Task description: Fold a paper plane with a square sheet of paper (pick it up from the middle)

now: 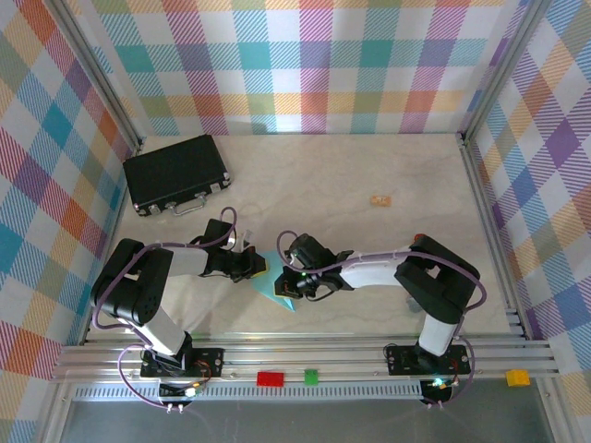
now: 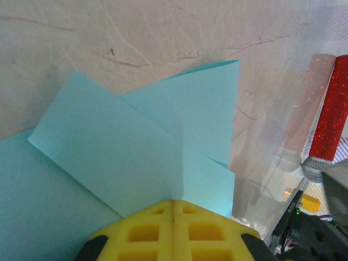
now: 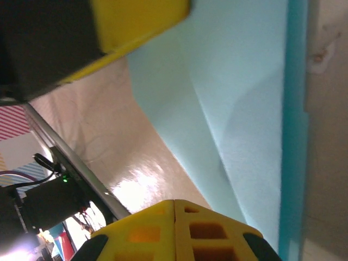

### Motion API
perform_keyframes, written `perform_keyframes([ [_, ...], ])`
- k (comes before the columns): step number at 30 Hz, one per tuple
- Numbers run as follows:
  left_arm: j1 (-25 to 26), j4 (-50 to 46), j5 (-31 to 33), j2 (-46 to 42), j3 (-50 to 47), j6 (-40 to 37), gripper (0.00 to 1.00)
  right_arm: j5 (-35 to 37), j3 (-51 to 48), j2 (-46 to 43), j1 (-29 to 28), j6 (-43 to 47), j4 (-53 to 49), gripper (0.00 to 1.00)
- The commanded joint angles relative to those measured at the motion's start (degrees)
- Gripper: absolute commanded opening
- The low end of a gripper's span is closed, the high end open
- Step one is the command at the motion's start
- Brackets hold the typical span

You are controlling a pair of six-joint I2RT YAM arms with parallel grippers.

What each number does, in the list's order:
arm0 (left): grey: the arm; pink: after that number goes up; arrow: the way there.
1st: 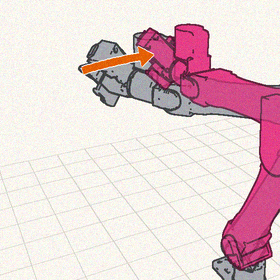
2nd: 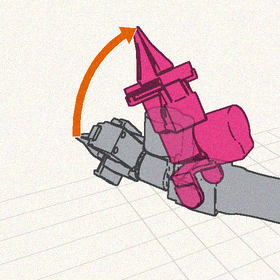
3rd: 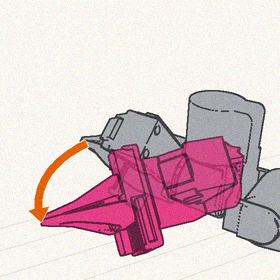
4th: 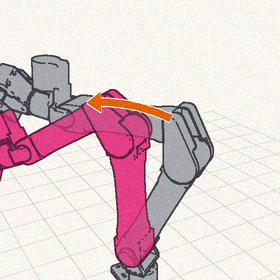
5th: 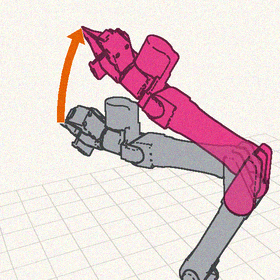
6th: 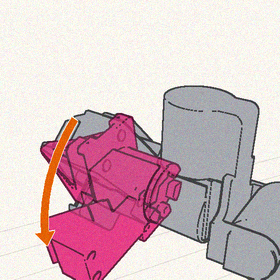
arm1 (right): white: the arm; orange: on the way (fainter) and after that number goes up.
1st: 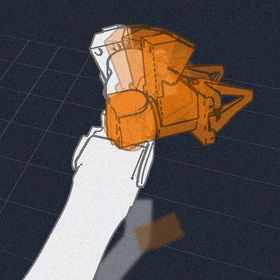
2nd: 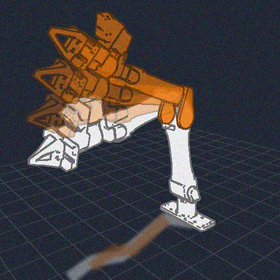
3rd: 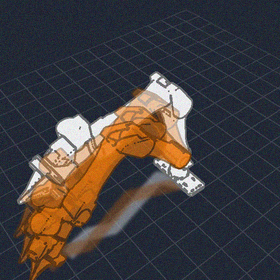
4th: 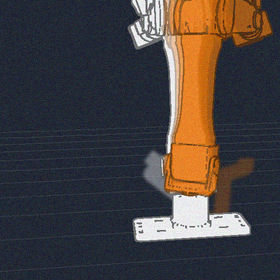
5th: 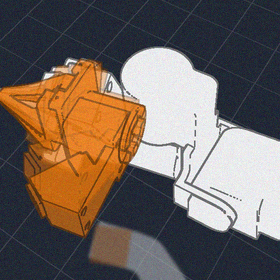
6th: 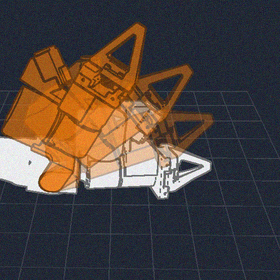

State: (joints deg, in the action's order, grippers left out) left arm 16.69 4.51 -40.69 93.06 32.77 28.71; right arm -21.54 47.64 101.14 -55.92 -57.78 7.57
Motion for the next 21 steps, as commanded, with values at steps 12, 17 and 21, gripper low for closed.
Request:
perform_keyframes([
  [12, -0.9, -3.1, 5.6, 2.9, -0.8, -1.2, 0.03, 0.4, -17.4, -9.6, -1.7, -2.7, 2.1, 0.08],
  [17, -0.9, -3.0, 5.5, 2.7, -0.9, -1.1, 0.03, 2.7, -16.8, -14.0, -1.7, -2.7, 0.5, 0.12],
  [21, -0.9, -3.4, 5.1, 2.5, -0.9, -0.6, 0.02, 4.7, -16.5, -15.9, -1.7, -6.1, 2.1, 0.30],
])
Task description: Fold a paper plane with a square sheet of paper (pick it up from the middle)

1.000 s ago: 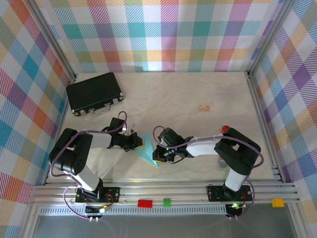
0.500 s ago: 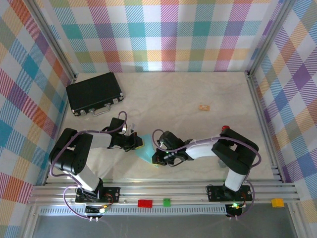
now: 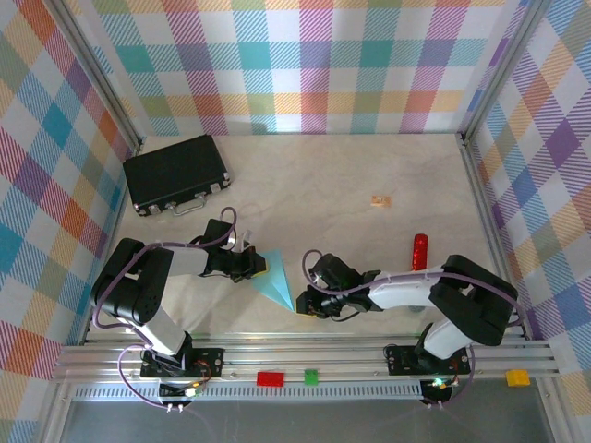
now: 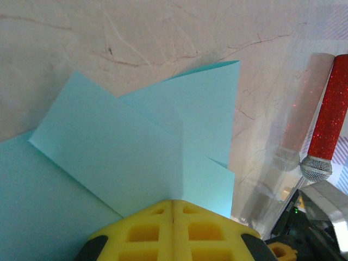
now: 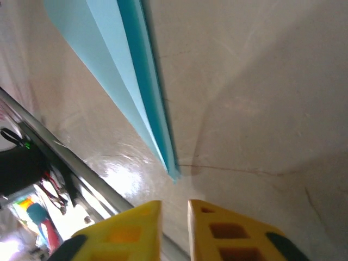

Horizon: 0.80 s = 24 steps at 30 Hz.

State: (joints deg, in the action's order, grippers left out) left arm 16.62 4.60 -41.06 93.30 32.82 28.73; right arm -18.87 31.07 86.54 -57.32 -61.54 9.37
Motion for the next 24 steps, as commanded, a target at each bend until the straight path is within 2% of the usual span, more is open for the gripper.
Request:
perform_keyframes([
  [1, -0.8, -3.5, 5.2, 2.1, -1.0, -0.3, 0.02, 1.5, 0.1, -1.0, -0.4, -3.5, 1.9, 0.32],
  [4, -0.8, -4.1, 4.6, 1.8, -1.1, 0.2, 0.02, 0.4, 0.6, 0.9, -1.0, -7.5, 6.2, 0.36],
  [10, -0.7, -4.1, 3.5, 1.4, -1.4, 1.9, 0.02, 2.1, 2.1, 5.3, -3.1, -13.4, 6.2, 0.38],
  [15, -0.8, -3.8, 2.8, 1.1, -1.8, 3.0, 0.02, 4.3, 2.8, 5.7, -4.1, -14.0, 2.5, 0.37],
  [24, -0.8, -3.7, 1.8, 1.2, -1.6, 3.4, 0.02, 8.8, 2.1, 2.3, -4.0, -14.8, 5.1, 0.39],
])
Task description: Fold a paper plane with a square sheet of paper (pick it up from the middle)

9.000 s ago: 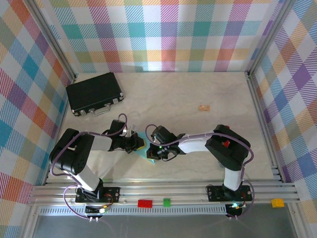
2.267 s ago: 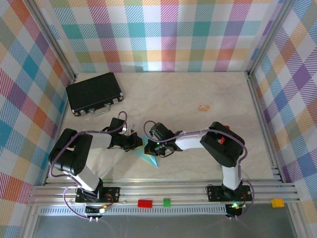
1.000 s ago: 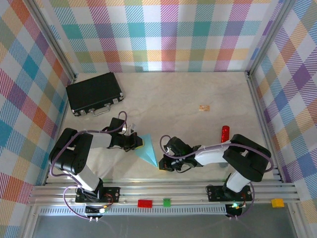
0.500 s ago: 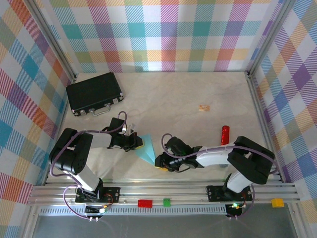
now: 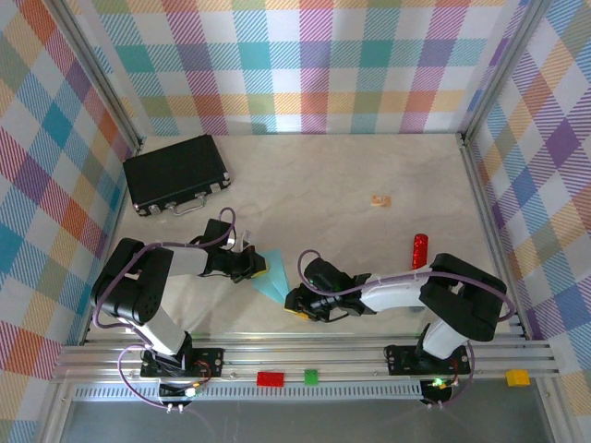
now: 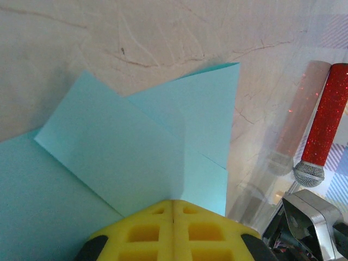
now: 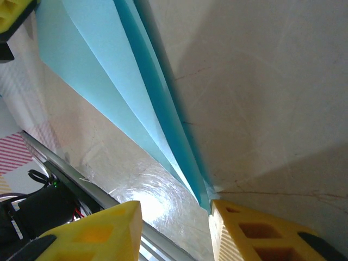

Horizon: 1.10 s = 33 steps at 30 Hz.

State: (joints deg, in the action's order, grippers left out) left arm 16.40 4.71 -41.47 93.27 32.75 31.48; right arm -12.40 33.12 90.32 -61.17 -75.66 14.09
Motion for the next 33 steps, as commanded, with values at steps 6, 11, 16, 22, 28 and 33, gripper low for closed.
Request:
perform_keyframes([
  [6, -0.6, -4.9, 3.5, 0.6, -1.5, -0.1, 0.02, 2.6, -1.3, -3.0, -0.3, -0.9, 3.7, 0.39],
  [11, -0.6, -4.7, 3.8, 0.6, -1.7, -0.1, 0.02, 0.9, -1.3, -2.2, -0.3, -0.6, 6.6, 0.39],
  [16, -0.6, -4.8, 3.9, 0.5, -1.6, 0.0, 0.02, 2.3, -1.9, -1.9, -0.3, -1.2, 7.2, 0.40],
  [22, -0.6, -5.0, 4.2, 0.2, -1.2, 0.1, 0.02, 2.3, -2.5, -1.3, -0.3, -1.1, 9.9, 0.36],
  [28, -0.7, -5.1, 4.1, 0.2, -1.0, 0.0, 0.02, 2.8, -2.9, -1.3, -0.3, -1.3, 8.8, 0.35],
  [33, -0.7, -5.6, 4.3, -0.5, -0.9, 0.0, 0.02, 3.0, -2.5, -2.7, -0.3, -1.4, 3.5, 0.37],
])
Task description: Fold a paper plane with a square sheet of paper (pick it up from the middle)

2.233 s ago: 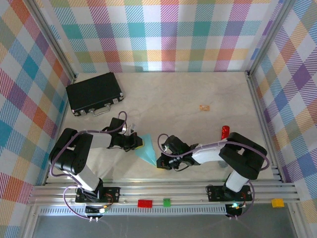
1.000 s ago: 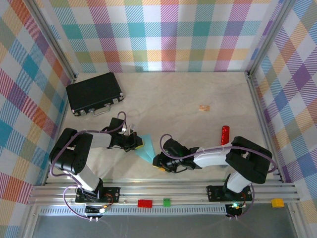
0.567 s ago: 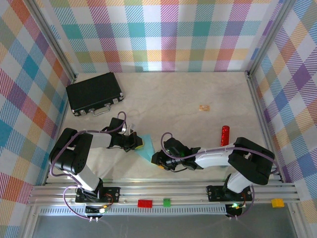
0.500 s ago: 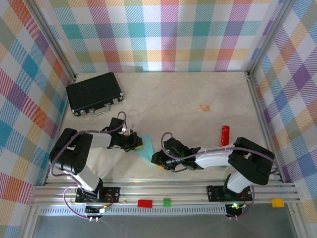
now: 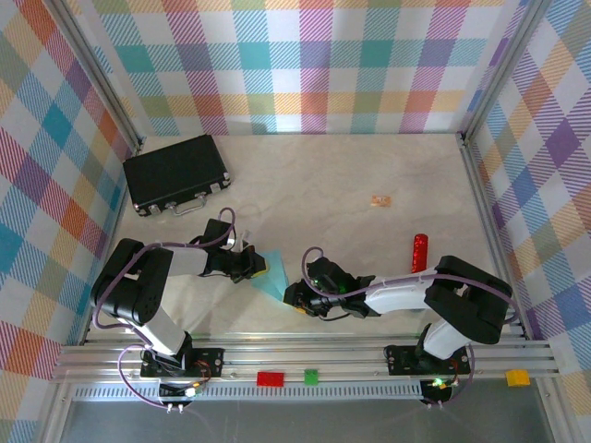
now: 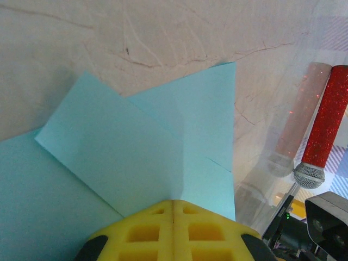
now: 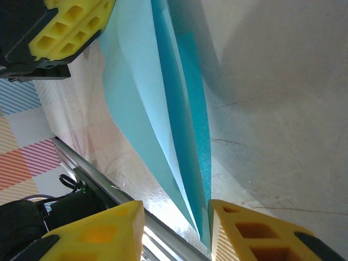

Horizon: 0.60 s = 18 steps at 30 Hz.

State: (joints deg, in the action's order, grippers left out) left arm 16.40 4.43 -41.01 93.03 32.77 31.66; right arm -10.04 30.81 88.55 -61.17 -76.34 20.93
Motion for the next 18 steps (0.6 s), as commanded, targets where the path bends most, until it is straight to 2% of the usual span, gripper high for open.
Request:
perform_keyframes([
  [1, -0.7, -5.4, 3.8, -0.4, -1.0, -0.1, 0.02, 0.8, 0.2, -1.5, -0.3, -0.8, -6.3, 0.38],
  [9, -0.8, -5.6, 4.3, -1.8, -1.5, 0.4, 0.02, 0.6, 0.3, -4.3, -0.7, -3.0, -9.9, 0.42],
  [18, -0.9, -5.7, 4.2, -2.2, -1.5, 1.3, 0.02, -0.9, 2.7, 2.9, -2.3, -7.4, -3.2, 0.41],
])
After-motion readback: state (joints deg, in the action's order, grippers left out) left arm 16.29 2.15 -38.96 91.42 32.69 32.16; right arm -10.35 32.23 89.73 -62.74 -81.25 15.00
